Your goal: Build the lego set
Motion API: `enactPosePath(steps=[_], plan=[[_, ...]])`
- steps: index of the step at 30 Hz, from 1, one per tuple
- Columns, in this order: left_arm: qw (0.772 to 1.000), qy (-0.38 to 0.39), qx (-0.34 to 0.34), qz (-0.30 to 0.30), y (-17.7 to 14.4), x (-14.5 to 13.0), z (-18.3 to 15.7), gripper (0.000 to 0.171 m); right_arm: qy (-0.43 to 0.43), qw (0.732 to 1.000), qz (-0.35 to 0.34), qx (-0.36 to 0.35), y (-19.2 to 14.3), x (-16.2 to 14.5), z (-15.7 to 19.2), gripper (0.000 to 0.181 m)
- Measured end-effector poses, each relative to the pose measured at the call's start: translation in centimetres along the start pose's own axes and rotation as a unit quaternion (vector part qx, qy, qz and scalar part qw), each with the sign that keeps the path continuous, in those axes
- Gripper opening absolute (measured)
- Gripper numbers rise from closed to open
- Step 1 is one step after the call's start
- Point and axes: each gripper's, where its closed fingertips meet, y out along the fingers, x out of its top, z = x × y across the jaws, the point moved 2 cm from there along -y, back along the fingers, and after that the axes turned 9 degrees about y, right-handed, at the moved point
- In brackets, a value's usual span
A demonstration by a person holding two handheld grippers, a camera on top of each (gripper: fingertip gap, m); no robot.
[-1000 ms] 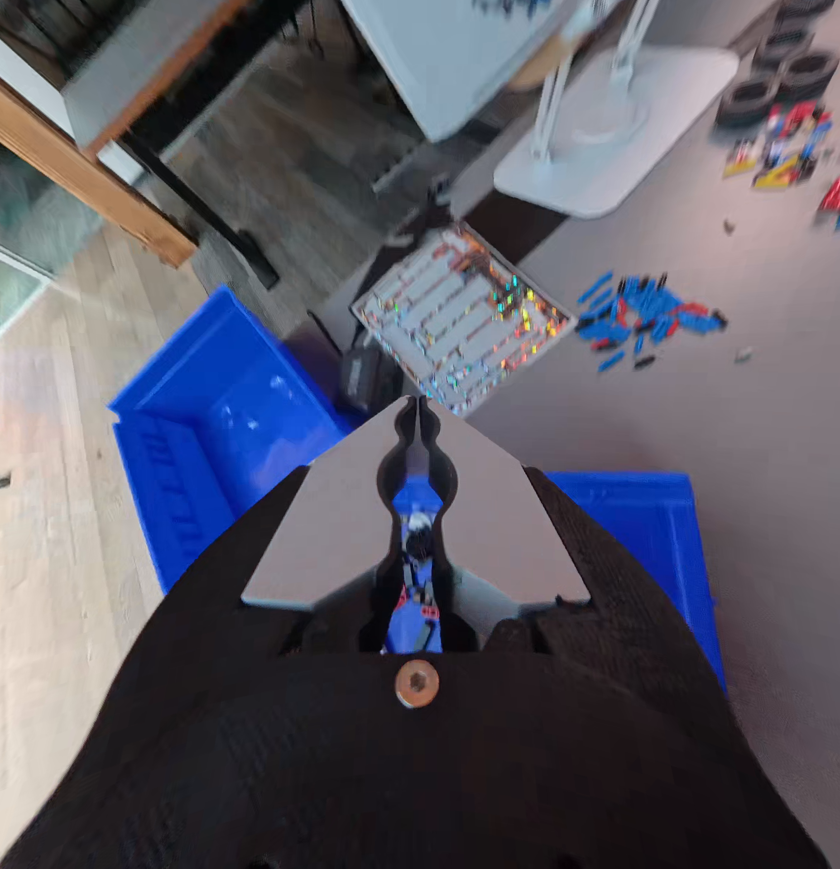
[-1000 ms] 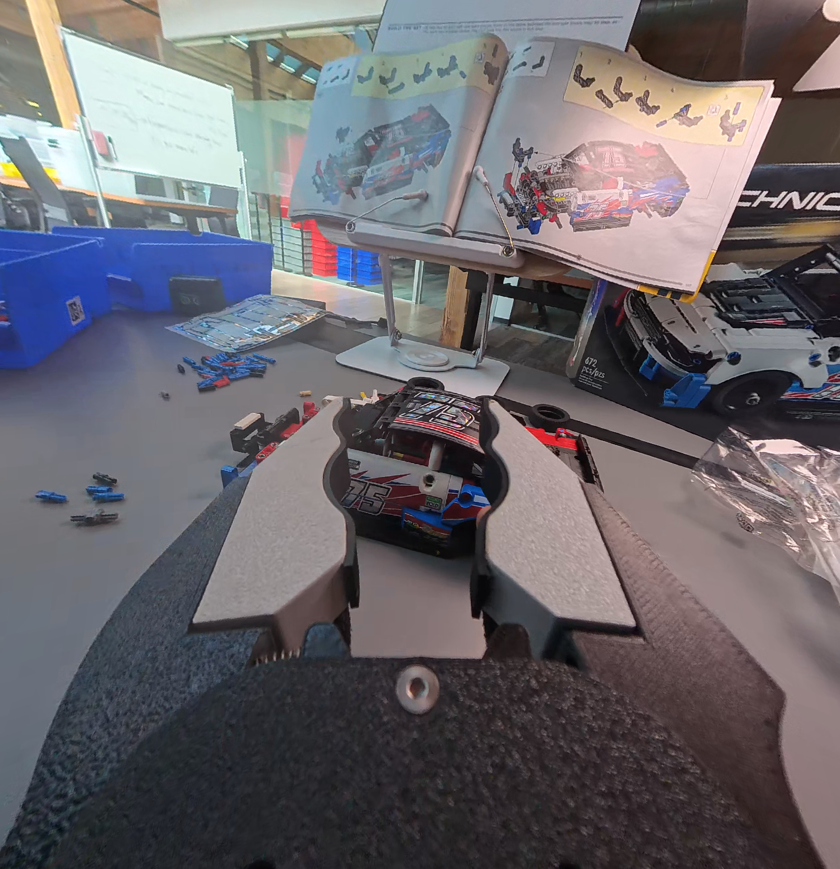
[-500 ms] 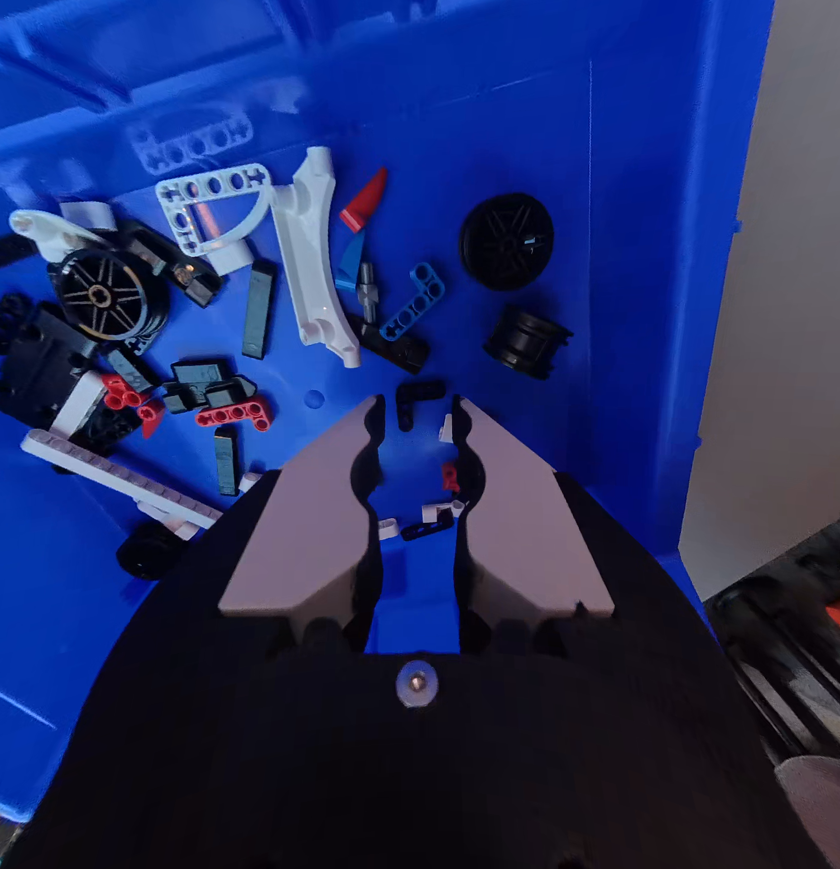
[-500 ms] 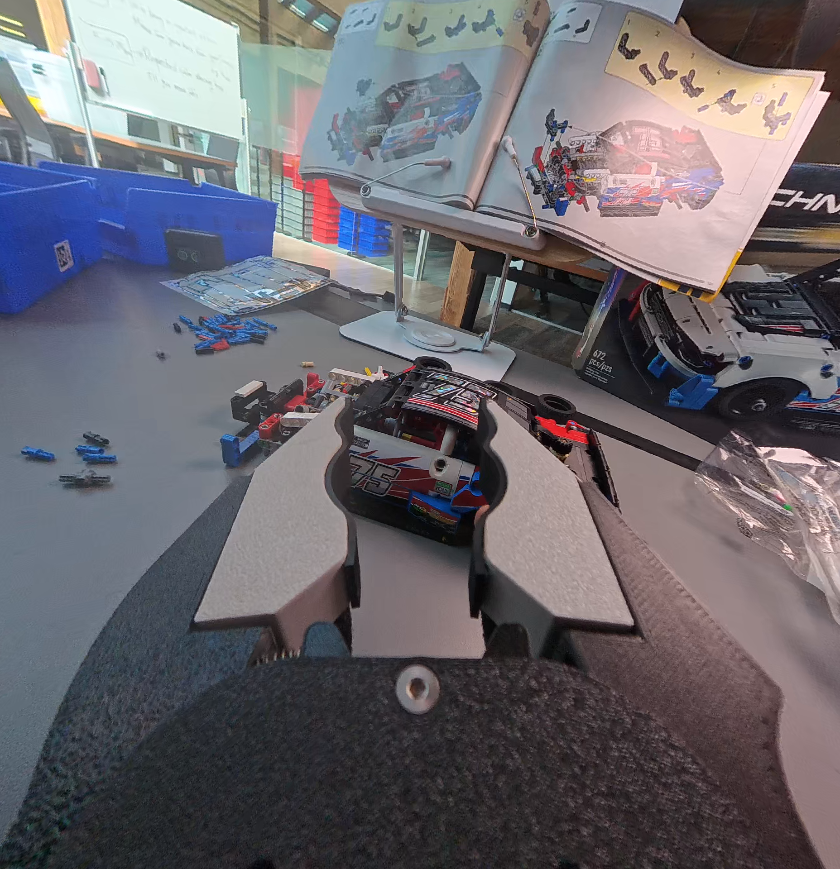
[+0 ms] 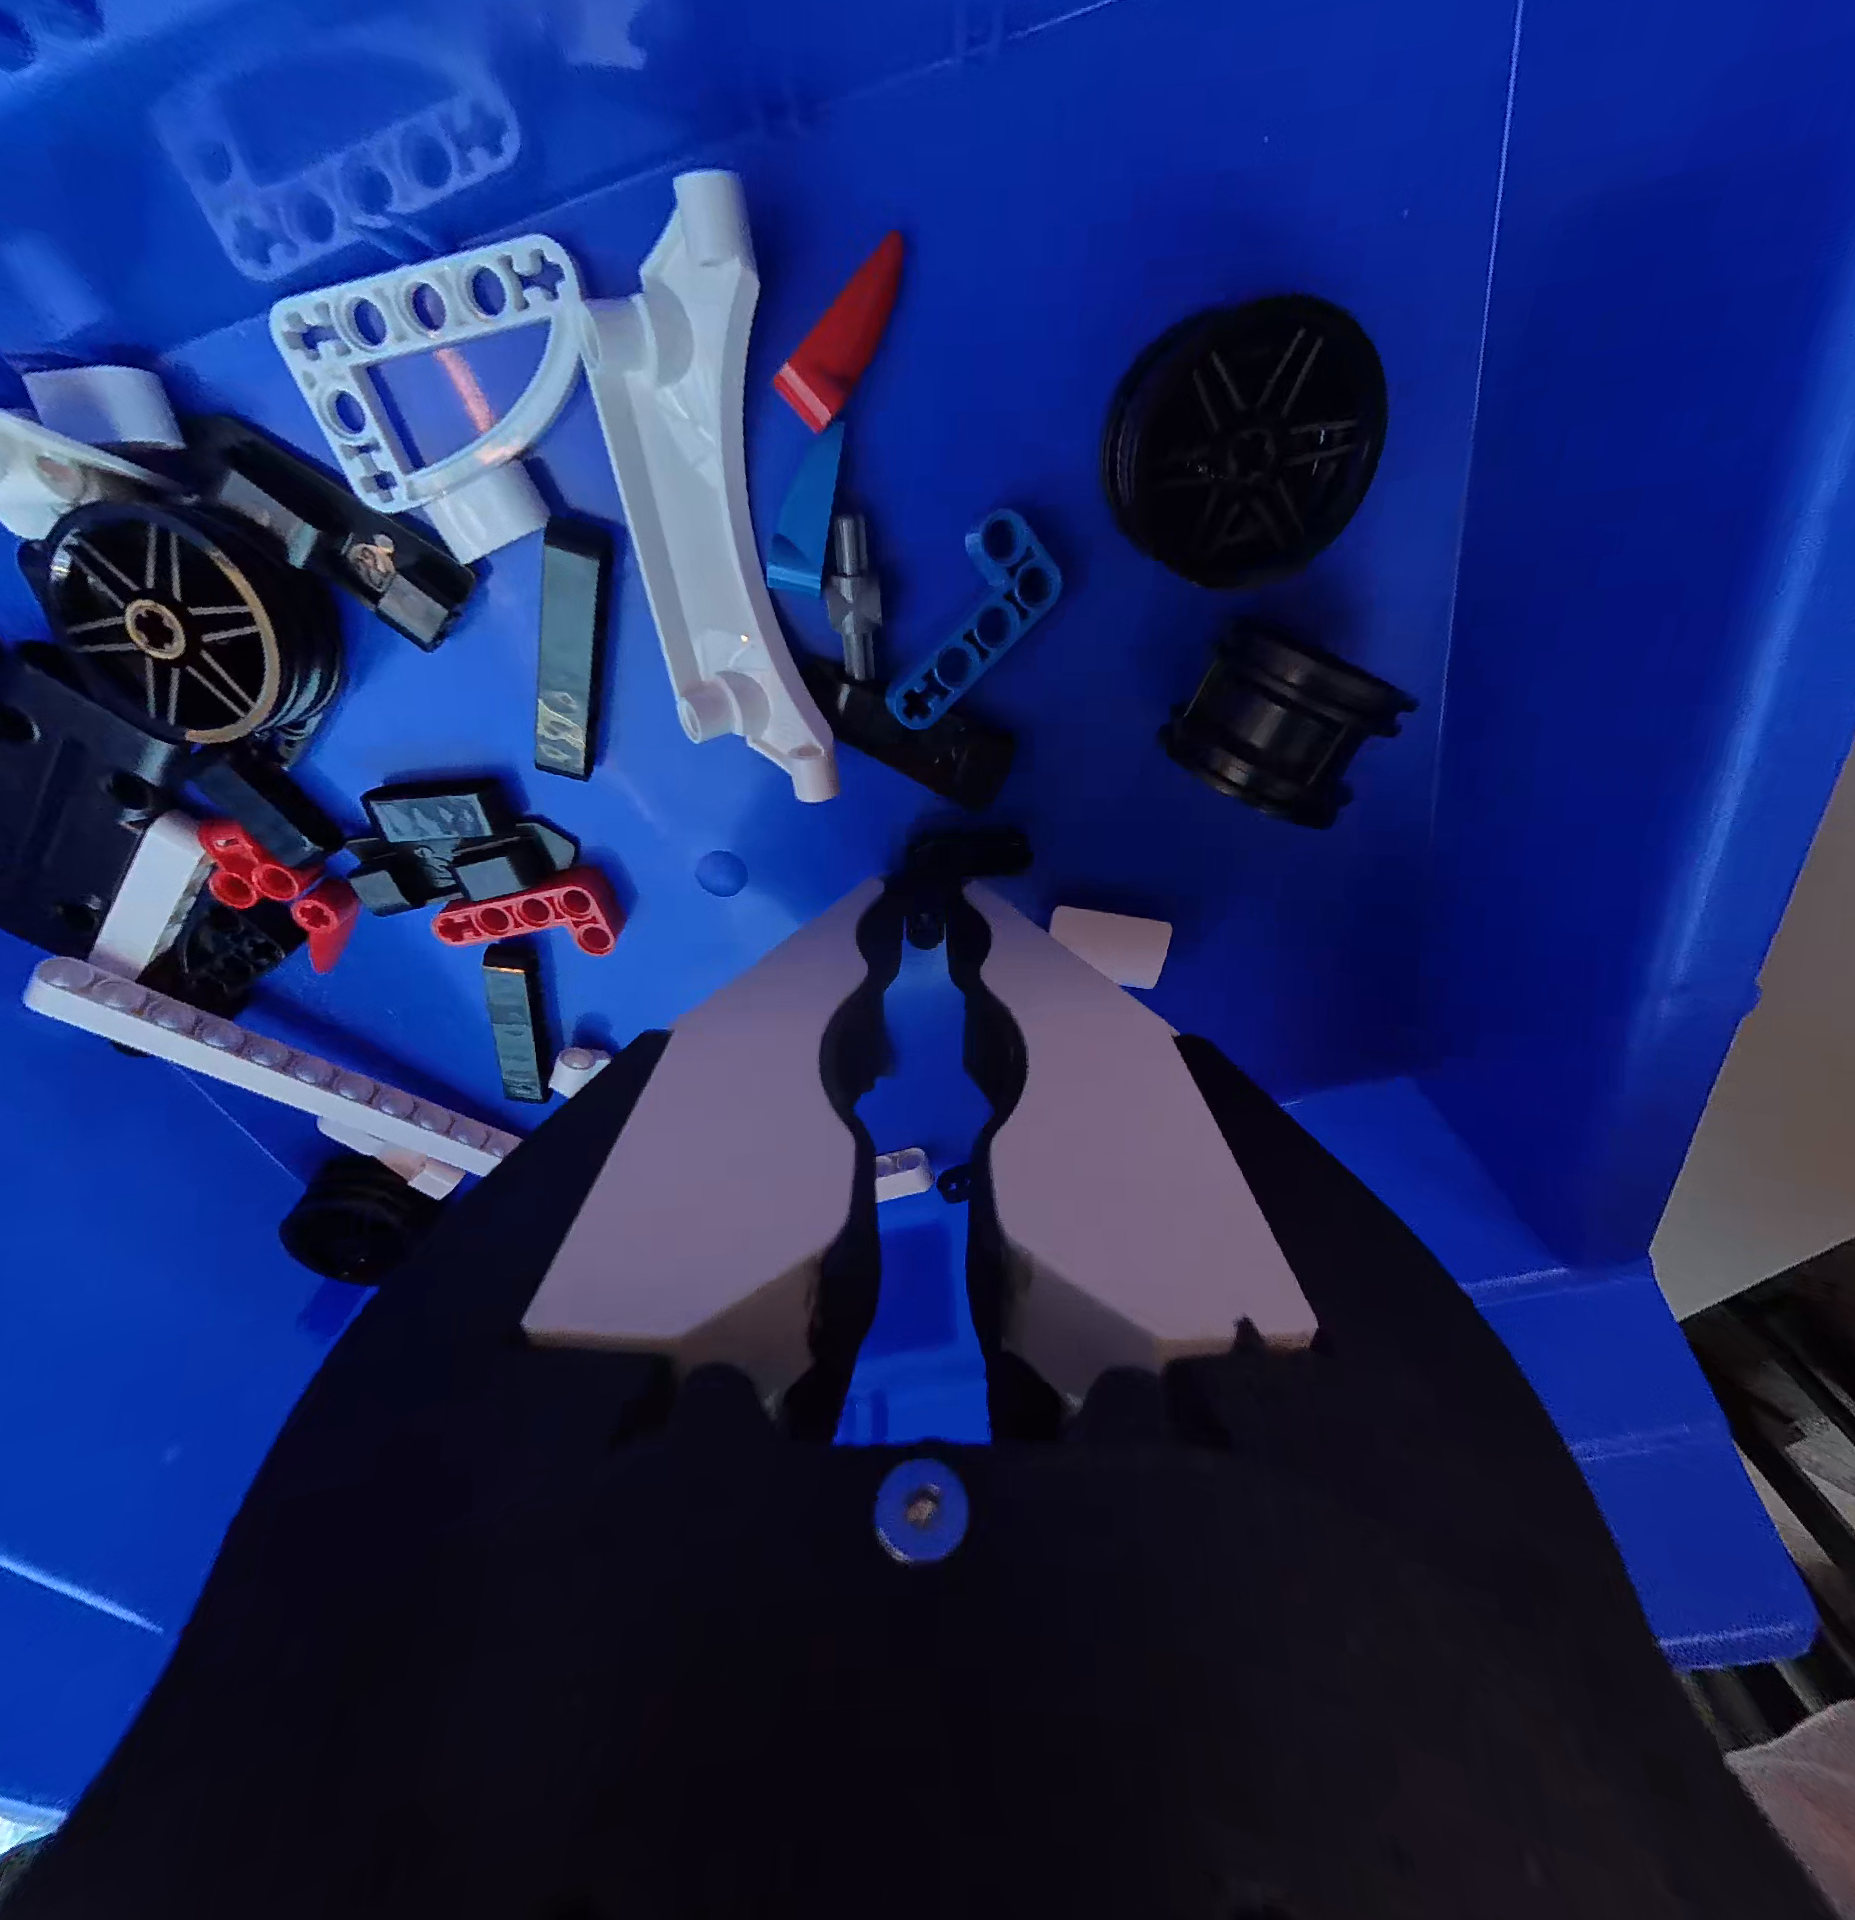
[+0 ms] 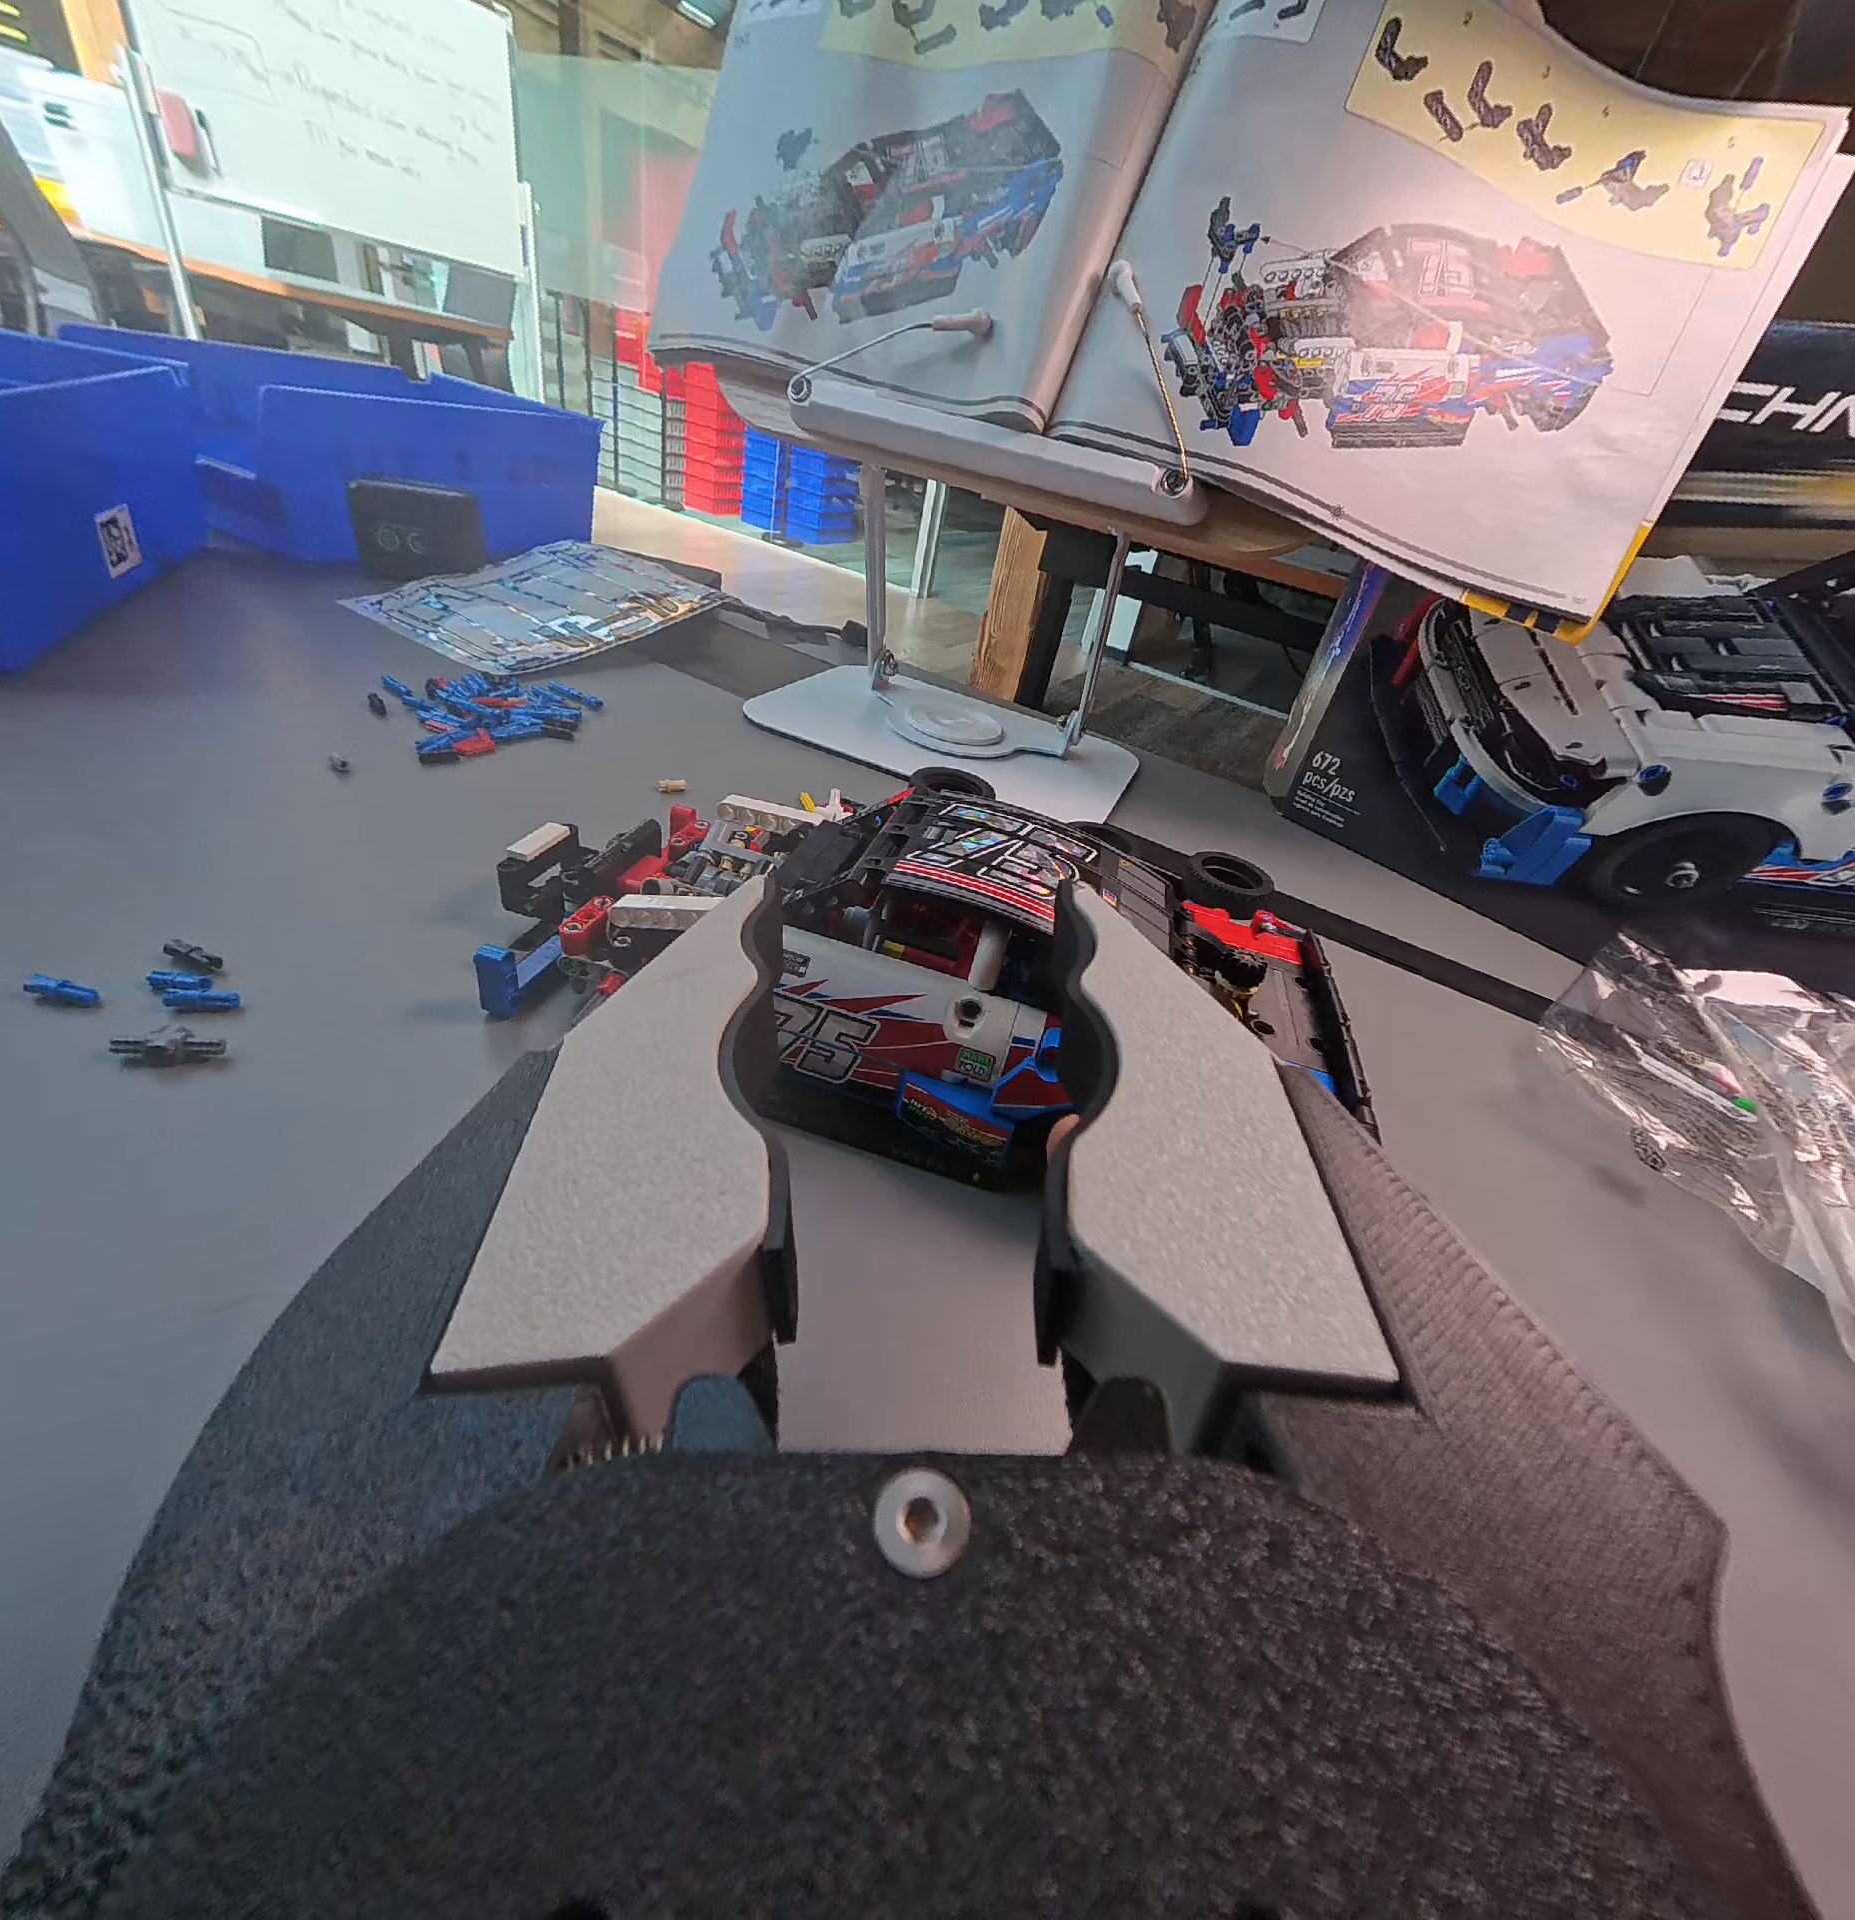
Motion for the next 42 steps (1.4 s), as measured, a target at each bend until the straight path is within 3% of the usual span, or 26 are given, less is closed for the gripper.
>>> enactPosePath(steps=[17, 26, 36, 42], plan=[[0.997, 0.011, 0.079, -0.016, -0.2, 0.0, -0.1, 0.006, -0.011, 1.0, 0.002, -0.02, -0.1, 0.0, -0.4, 0.048], [0.992, 0.002, 0.102, -0.074, -1.6, 0.8, 1.7, 0.006, -0.047, 0.998, 0.025, -0.042, 0.4, -0.8, -0.4, 0.048], [0.987, -0.018, 0.151, -0.058, -2.5, -0.5, 3.8, 0.006, -0.062, 0.997, 0.023, -0.046, 0.5, -0.8, -0.3, 0.048], [0.988, -0.032, 0.14, -0.062, -3.1, -0.7, 3.6, 0.006, -0.054, 0.998, 0.014, -0.042, 0.4, -0.5, -0.3, 0.048]])
